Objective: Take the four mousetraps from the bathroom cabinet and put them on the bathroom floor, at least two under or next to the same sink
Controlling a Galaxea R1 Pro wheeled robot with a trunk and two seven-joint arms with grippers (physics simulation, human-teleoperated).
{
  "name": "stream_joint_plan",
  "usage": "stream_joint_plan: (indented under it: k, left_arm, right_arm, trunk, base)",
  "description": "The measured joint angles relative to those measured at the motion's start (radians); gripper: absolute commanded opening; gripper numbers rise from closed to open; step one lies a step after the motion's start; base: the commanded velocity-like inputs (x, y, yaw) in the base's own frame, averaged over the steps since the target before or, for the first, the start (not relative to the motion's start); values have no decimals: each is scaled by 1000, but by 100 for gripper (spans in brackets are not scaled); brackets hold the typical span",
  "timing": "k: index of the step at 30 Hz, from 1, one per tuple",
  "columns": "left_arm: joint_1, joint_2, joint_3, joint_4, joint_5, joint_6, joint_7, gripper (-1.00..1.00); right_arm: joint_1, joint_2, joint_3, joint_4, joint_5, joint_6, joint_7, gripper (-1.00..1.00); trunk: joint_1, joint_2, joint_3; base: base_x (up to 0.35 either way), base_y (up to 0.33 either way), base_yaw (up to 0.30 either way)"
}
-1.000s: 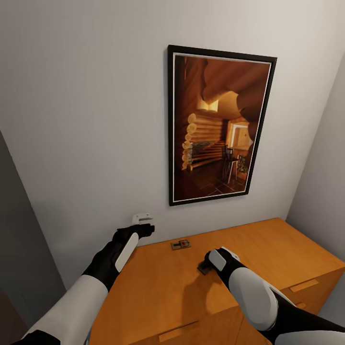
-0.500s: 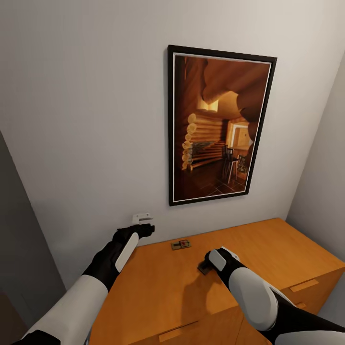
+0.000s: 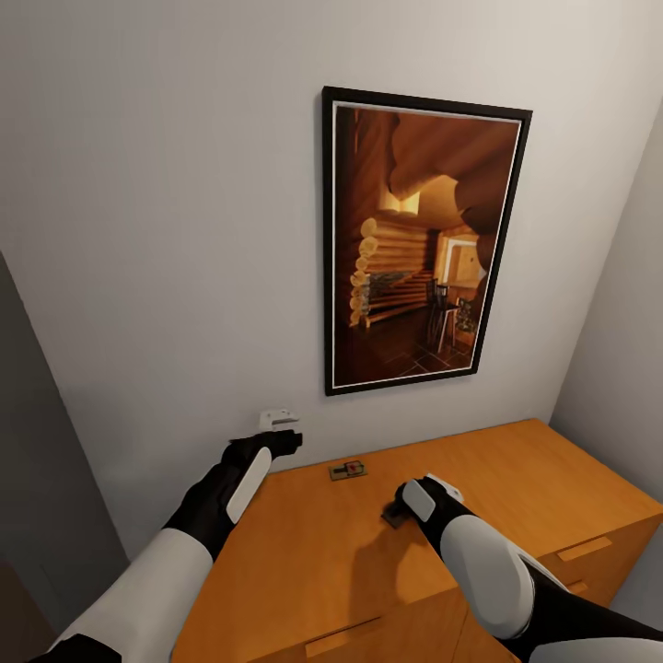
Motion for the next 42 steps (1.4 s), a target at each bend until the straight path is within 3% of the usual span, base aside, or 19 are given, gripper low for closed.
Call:
stream_joint_plan:
  k: [5,17,25,27,30,33,35,39,42]
  left_arm:
    - [0,0,0,-1,0,-1,0,100]
    - [0,0,0,-1,1,-6,-1,100]
    - [0,-5,0,-1,1,-6,-3,100]
    - [0,-5,0,-1,1,-6,-4,100]
    - [0,-6,0,0,1,-6,-7,100]
    - [0,-7,-3,0,2,-6,-9,100]
    - [0,-7,-13,0,2,-6,-10,100]
    - [0,-4,-28,0,0,-6,-11,100]
    - [0,1,-26,0,0,-8,-12,100]
  right_arm:
    - [0,0,-3,-1,25,0,-1,-100]
    - [0,0,-4,-2,39,0,0,-100]
    - [1,0,24,-70,123,6,3,-100]
    - [1,0,54,-90,140,7,3,-100]
    - [1,0,135,-133,153,24,5,-100]
    - [1,0,209,-185,157,96,11,-100]
    - [1,-1,235,-213,158,147,42,-100]
    - [2,-3,258,-248,174,205,176,-100]
    - [2,-28,281,-261,224,222,283,-100]
  trunk:
    - [0,0,0]
    - [0,0,0]
    - [0,1,0]
    - [0,1,0]
    - [0,1,0]
    - [0,1,0]
    - [0,1,0]
    - [0,1,0]
    - [0,1,0]
  base:
    - [0,0,0]
    - [0,0,0]
    - [0,0,0]
    - [0,0,0]
    - [0,0,0]
    - [0,0,0]
    - [0,0,0]
    - [0,0,0]
    - [0,0,0]
